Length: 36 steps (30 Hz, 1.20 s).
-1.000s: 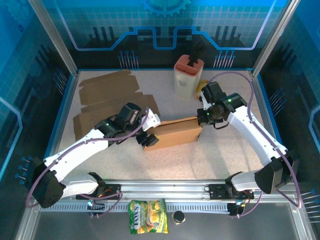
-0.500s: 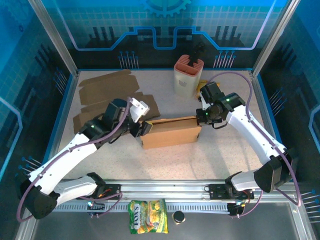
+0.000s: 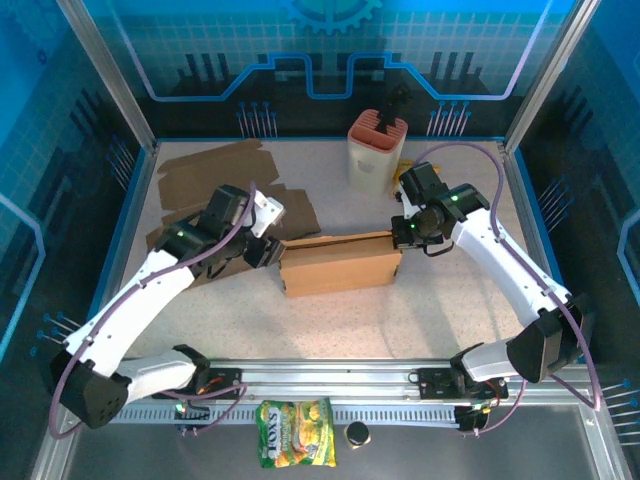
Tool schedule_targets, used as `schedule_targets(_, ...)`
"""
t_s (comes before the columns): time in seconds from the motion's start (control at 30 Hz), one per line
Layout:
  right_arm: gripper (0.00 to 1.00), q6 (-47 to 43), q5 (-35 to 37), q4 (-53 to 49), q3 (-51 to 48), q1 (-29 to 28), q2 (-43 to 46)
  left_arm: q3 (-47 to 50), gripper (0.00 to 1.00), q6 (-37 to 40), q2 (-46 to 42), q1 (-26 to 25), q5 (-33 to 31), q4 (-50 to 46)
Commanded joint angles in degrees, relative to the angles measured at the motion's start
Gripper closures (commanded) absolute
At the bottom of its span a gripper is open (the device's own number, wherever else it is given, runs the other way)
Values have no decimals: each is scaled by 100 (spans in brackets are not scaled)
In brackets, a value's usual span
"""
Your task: Fold the paper box
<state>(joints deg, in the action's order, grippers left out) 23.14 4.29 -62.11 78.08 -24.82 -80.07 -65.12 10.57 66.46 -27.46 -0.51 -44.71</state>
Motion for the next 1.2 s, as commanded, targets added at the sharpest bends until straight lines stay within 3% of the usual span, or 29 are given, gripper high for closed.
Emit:
schedule_targets(0.0,100,72,-25,-143,44,-93,6,-150,46,-11,148,42,-86,66)
schedule_targets(0.23,100,98,-43,-135,40,-93,33,-152,60,-81,343,51,-5,49)
schedule_targets(0.7,100,96,-74,-100,34,-102,11,-24,77,-152,252,54,-28,-64)
schedule_targets(1.07,100,96,-60,-91,65,-102,-12,-36,82,-292,368,53,176,-64)
schedule_targets(1.17,100,111,-63,-91,74,-98,-12,8,76,-334,366,55,250,-49)
